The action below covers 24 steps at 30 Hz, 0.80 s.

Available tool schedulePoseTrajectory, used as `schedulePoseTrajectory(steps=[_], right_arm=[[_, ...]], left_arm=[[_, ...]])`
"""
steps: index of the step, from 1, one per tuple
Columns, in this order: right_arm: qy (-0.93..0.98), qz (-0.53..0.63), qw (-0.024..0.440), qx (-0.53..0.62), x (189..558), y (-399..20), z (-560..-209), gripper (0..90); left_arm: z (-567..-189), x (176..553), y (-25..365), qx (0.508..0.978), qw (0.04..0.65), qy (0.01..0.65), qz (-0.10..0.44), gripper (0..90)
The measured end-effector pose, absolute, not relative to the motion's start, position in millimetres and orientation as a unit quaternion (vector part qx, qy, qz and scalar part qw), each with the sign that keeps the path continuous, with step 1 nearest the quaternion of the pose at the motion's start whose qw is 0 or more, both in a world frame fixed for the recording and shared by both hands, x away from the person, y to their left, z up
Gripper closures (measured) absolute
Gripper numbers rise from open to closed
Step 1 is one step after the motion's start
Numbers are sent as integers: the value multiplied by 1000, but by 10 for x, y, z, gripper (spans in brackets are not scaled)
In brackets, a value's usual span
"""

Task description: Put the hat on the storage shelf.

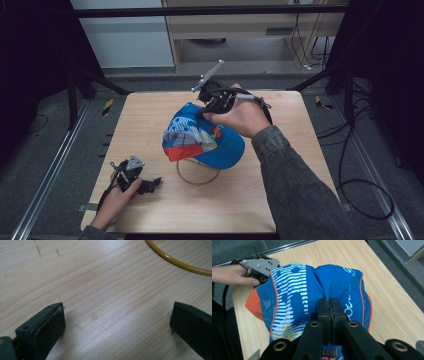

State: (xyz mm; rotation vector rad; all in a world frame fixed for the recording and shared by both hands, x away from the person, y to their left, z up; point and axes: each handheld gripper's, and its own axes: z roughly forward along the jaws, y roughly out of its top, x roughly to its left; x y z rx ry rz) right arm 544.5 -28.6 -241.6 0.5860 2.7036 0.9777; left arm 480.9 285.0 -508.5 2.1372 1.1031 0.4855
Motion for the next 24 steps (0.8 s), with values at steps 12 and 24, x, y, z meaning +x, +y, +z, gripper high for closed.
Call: schedulePoseTrajectory(steps=[12,24], right_arm=[[910,349,102,202,5385,-366,-2370,745],[897,369,108,217,5318,-573,-2352,657]], left_arm=[[-5087,4809,2848,819,338,424,186,0],[-5086,4809,2850,820,337,423,186,0]])
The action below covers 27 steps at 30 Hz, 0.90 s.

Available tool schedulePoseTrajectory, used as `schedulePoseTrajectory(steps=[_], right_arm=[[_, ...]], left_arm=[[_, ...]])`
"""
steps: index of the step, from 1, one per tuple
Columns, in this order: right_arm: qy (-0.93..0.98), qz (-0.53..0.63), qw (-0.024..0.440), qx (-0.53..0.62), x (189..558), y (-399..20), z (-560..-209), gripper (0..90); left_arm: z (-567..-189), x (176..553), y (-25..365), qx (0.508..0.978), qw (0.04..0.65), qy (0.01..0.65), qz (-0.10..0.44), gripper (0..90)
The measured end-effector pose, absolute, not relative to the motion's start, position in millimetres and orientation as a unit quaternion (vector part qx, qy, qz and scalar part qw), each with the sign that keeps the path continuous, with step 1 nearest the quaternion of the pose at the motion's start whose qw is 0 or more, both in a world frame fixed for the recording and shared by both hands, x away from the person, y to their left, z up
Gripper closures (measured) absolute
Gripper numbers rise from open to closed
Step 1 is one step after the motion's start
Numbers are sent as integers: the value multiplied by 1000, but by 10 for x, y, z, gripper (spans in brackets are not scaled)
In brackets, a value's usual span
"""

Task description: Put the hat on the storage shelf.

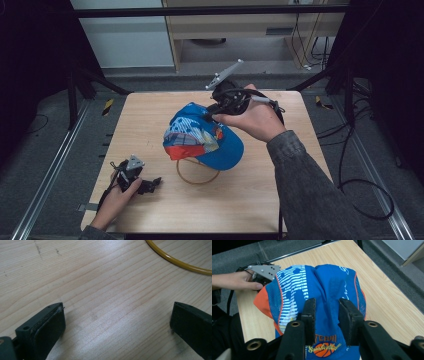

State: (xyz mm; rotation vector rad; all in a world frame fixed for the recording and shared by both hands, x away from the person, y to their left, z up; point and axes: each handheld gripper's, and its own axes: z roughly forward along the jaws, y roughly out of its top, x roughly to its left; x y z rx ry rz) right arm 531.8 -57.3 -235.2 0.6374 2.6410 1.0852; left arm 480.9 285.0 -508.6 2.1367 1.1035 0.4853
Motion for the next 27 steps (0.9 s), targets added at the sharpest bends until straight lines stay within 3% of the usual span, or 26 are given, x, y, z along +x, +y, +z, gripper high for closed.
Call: schedulePoseTrajectory(steps=[9,10,14,16,22,27], right_arm=[[885,383,121,235,5276,-716,-2388,483],[880,388,128,243,5266,-765,-2408,408],[874,394,137,250,5264,-820,-2425,335],[863,405,153,261,5260,-892,-2454,239],[851,411,170,280,5227,-1077,-2584,103],[839,418,184,297,5160,-1302,-2737,80]], left_arm=[[-5086,4808,2849,820,338,424,185,0],[-5087,4808,2848,819,339,424,186,0],[-5088,4808,2848,819,339,424,186,0],[-5089,4808,2848,819,339,424,186,0],[-5089,4806,2845,819,339,423,186,0],[-5088,4805,2847,820,338,423,186,0]])
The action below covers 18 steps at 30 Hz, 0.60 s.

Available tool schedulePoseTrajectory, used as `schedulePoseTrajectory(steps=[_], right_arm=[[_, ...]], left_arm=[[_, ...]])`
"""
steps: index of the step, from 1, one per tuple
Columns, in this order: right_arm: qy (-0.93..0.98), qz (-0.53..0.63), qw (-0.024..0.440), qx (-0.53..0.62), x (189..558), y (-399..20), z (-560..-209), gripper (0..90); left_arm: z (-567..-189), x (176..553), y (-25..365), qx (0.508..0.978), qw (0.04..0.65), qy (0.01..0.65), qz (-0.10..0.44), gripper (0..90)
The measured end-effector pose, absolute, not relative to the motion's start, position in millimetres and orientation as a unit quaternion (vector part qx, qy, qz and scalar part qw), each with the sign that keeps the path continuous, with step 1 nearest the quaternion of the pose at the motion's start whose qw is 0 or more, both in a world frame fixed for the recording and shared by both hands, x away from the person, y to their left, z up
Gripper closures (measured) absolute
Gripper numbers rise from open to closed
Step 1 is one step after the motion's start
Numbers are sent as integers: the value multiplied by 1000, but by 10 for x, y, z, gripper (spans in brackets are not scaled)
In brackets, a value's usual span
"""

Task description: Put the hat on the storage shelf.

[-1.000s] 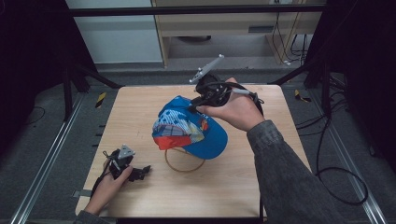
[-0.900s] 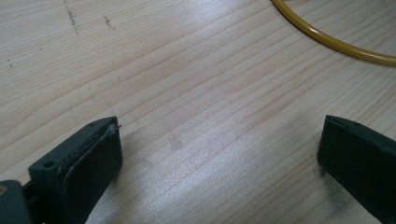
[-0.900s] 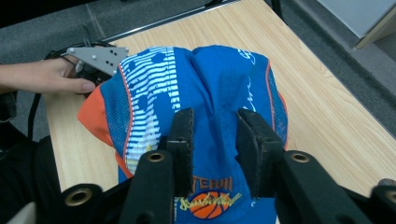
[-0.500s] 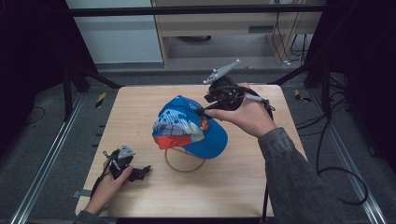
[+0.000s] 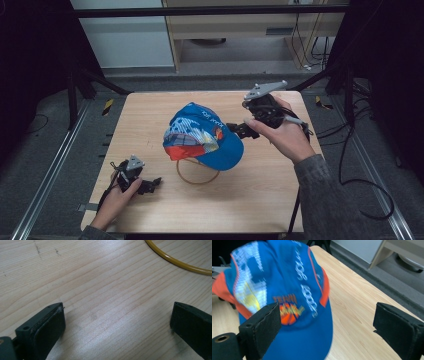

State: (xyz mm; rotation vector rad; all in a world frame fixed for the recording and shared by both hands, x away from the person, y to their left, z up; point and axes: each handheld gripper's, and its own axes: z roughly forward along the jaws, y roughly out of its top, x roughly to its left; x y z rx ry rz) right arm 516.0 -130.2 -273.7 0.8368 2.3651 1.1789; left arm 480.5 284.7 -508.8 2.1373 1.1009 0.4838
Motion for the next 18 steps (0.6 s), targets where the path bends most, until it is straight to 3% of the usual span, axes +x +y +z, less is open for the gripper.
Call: schedulePoseTrajectory(steps=[18], right_arm=[[799,421,225,366,4871,-1978,-3687,128]], left_arm=[[-5086,4806,2848,821,337,422,186,0]])
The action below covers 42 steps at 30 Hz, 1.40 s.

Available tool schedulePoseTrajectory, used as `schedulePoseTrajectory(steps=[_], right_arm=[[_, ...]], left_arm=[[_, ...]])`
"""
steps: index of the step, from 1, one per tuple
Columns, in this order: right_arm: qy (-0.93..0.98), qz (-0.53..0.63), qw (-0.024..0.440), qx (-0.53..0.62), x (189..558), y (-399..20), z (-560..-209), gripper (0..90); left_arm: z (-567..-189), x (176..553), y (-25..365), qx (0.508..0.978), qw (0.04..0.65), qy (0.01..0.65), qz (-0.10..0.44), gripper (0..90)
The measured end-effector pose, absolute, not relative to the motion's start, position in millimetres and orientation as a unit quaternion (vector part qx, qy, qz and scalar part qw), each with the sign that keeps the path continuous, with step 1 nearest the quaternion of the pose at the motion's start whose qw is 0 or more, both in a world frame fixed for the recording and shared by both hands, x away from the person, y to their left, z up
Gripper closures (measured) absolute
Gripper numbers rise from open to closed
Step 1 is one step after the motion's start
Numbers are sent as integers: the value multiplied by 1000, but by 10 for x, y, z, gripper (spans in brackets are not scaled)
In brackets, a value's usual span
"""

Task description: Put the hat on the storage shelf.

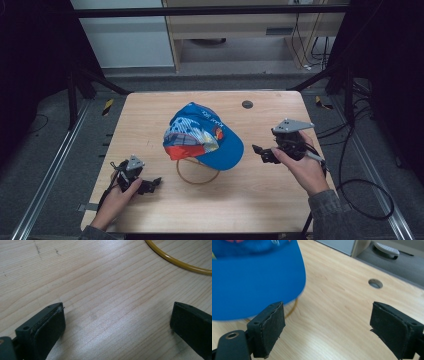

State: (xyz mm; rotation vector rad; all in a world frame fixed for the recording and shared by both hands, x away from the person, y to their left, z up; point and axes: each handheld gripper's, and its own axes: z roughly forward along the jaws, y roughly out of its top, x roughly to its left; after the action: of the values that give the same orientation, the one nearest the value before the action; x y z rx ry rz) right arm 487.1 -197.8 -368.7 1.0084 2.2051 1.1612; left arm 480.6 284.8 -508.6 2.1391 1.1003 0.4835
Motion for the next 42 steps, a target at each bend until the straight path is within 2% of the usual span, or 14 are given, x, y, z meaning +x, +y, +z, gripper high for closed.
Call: schedulePoseTrajectory(steps=[10,19,32,42], right_arm=[[794,406,216,398,4833,-2036,-4259,127],[790,395,206,422,4876,-2019,-4612,127],[779,374,201,462,4915,-2070,-4961,119],[777,362,201,474,4932,-2076,-5060,110]], left_arm=[[-5086,4806,2849,821,337,422,186,0],[-5087,4806,2848,821,337,422,186,0],[-5086,4806,2849,821,337,422,186,0],[-5086,4806,2848,821,337,422,186,0]])
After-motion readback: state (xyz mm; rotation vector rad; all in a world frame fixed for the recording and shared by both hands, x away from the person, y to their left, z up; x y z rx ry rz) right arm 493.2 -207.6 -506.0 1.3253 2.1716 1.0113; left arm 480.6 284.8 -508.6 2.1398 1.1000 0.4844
